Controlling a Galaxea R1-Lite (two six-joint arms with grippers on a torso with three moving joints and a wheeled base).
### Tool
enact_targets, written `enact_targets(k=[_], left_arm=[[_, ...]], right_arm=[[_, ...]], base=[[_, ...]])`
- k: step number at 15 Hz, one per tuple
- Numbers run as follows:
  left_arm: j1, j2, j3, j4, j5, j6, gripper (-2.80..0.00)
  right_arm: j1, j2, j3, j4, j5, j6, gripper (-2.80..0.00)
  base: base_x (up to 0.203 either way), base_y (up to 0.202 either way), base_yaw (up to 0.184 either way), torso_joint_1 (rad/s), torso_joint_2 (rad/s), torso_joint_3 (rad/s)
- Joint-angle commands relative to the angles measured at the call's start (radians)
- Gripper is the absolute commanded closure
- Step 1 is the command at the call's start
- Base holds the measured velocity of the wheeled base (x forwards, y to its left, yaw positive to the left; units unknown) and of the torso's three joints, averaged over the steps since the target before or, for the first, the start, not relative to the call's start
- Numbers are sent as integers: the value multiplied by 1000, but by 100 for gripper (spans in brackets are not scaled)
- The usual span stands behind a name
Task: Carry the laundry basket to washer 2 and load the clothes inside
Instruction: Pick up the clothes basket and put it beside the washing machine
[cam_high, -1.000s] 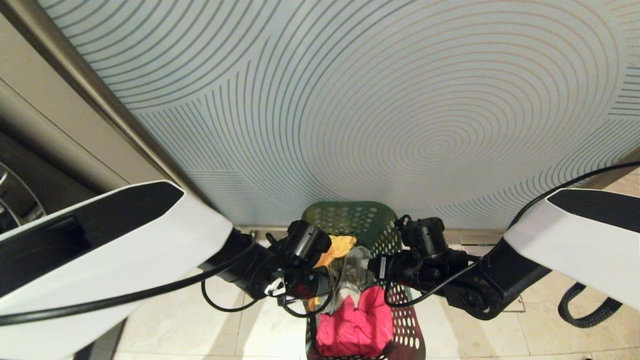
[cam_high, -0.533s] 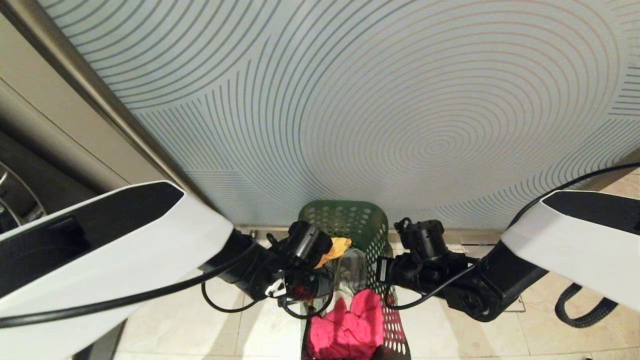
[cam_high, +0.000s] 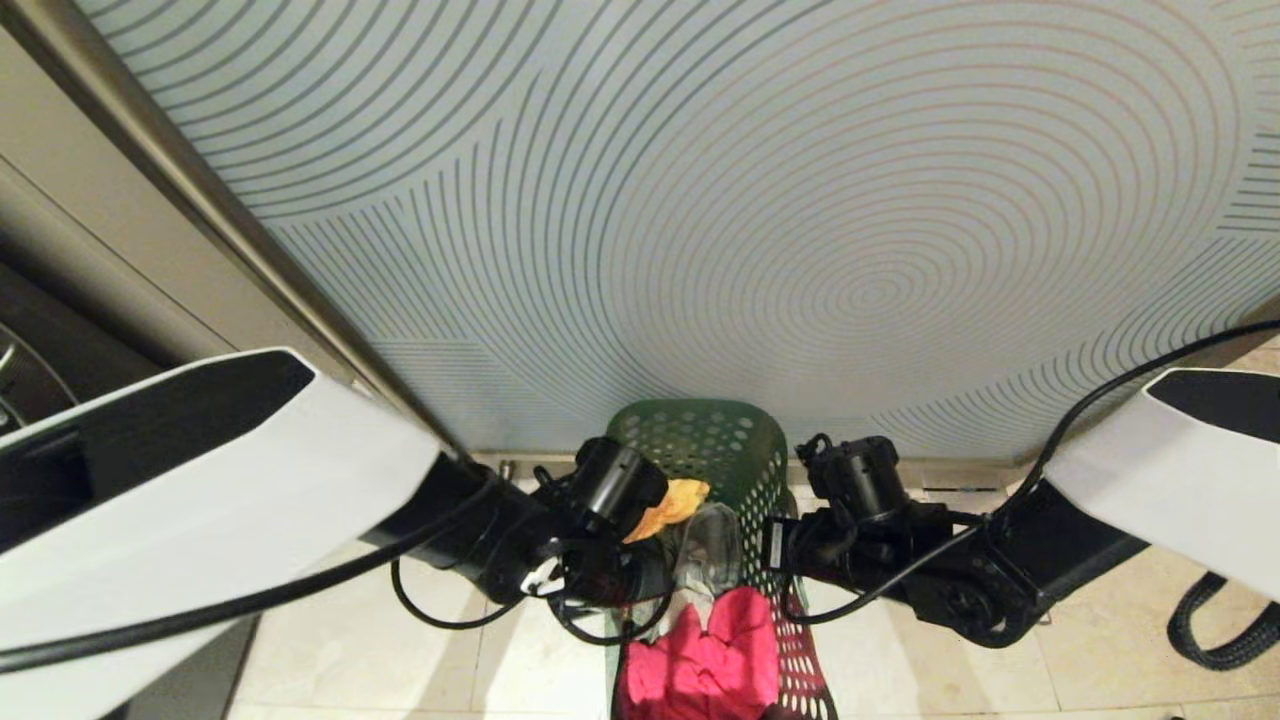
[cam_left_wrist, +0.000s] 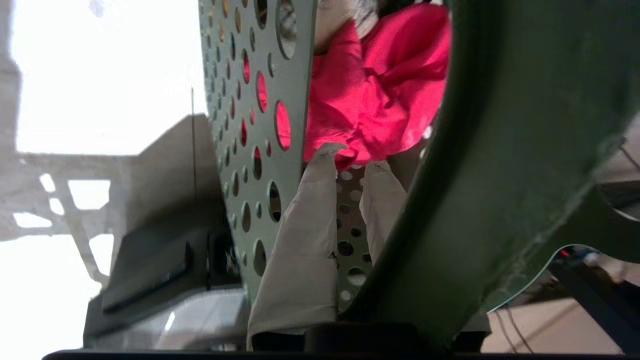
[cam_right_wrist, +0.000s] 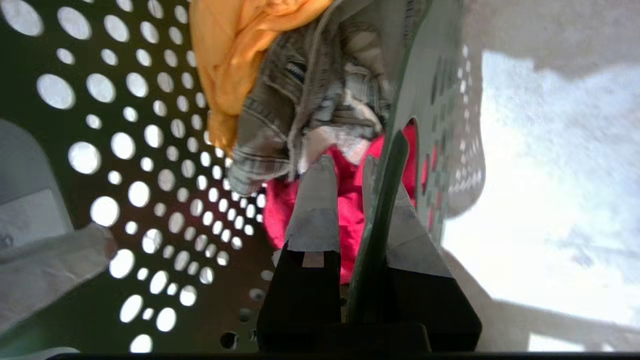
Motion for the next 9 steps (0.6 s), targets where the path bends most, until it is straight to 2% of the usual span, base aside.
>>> enact_targets(k=[1,4,6,9], left_arm=[[4,-60,1,15,0,-10,0],[6,-101,-2,54,-27,-8,0],[6,-115,-3,60,-69,-9,0],[6,-121,-4,60,-80,-9,0]], right_arm=[[7,-77,-4,24,-1,2,0],[10,-158,-5,125,-2,-3,0],[11,-175,2,135,-3,-5,0],[12,-180,-5,147,-11,-7,0]], base=[[0,0,0,0,0,0],[0,0,0,0,0,0],[0,0,0,0,0,0],[0,0,0,0,0,0]])
